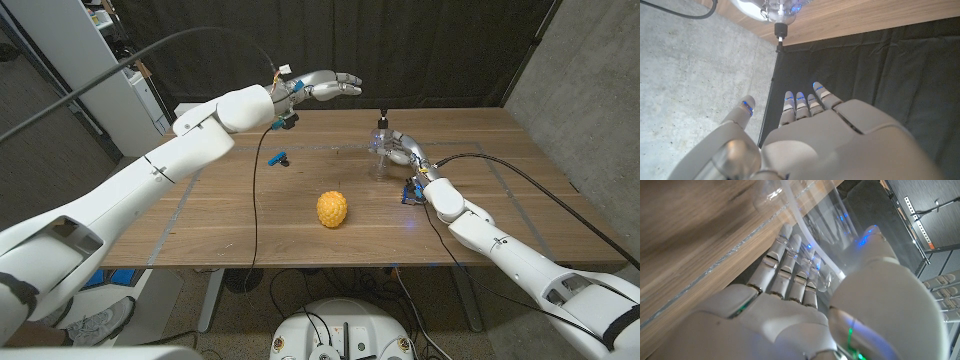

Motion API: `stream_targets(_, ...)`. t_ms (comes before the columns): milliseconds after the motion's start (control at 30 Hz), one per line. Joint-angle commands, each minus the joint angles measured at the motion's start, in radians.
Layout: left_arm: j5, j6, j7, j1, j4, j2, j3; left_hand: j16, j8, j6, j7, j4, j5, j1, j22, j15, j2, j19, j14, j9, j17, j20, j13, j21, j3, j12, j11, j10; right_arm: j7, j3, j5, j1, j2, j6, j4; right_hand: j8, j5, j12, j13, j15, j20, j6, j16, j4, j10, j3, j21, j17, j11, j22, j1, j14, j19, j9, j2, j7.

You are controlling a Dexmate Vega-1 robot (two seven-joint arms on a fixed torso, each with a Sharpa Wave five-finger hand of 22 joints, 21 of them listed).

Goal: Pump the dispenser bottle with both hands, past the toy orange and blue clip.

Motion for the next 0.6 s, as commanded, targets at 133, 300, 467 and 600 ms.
stream_targets(133, 0.163, 0.033, -0.097, -0.101, 0.012, -0.046, 0.088, 0.0, -0.004, -0.009, -0.003, 0.013, 0.004, -0.017, 0.003, -0.005, 0.045, -0.024, -0.026, 0.003, 0.003, -0.016, 0.002, -0.001, -0.012, -0.002, 0.0, -0.013, 0.046, 0.007, 0.067, -0.002, 0.016, 0.015, 0.0, 0.007, 0.008, -0.003, 0.002, -0.134, -0.008, 0.007, -0.006, 0.004, 0.001, 0.005, 0.006, 0.005, -0.005, 0.003, 0.113, 0.0, -0.002, 0.001, 0.101, -0.013)
stream_targets(300, 0.238, 0.048, -0.122, -0.125, 0.003, -0.056, 0.115, -0.001, -0.003, -0.014, -0.003, 0.021, 0.006, -0.029, 0.003, -0.004, 0.041, -0.066, -0.048, 0.003, 0.001, -0.024, 0.001, -0.004, -0.014, -0.003, 0.005, -0.026, 0.064, 0.021, 0.109, -0.006, 0.033, 0.061, 0.022, 0.009, 0.01, -0.001, 0.003, -0.134, -0.011, 0.011, -0.006, 0.004, 0.008, 0.007, 0.006, 0.005, -0.006, 0.003, 0.115, 0.008, -0.002, 0.0, 0.103, -0.016)
stream_targets(467, 0.299, 0.065, -0.145, -0.139, -0.005, -0.065, 0.133, -0.001, -0.003, -0.017, -0.002, 0.025, 0.008, -0.038, 0.003, -0.005, 0.039, -0.112, -0.066, 0.003, 0.0, -0.027, 0.0, -0.008, -0.015, -0.003, 0.006, -0.035, 0.081, 0.027, 0.129, -0.011, 0.036, 0.074, 0.022, 0.01, 0.011, -0.002, 0.004, -0.136, -0.012, 0.012, -0.007, 0.005, 0.007, 0.007, 0.007, 0.007, -0.005, 0.003, 0.116, 0.008, -0.002, 0.0, 0.105, -0.016)
stream_targets(600, 0.336, 0.074, -0.154, -0.143, -0.005, -0.077, 0.14, 0.0, -0.003, -0.024, -0.005, 0.031, 0.009, -0.048, 0.004, -0.003, 0.037, -0.152, -0.082, 0.003, -0.001, -0.03, 0.0, -0.008, -0.018, -0.002, 0.004, -0.043, 0.089, 0.03, 0.136, -0.016, 0.035, 0.076, 0.015, 0.011, 0.012, -0.003, 0.004, -0.135, -0.013, 0.013, -0.007, 0.004, 0.007, 0.006, 0.007, 0.009, -0.005, 0.003, 0.117, 0.01, -0.001, -0.001, 0.105, -0.017)
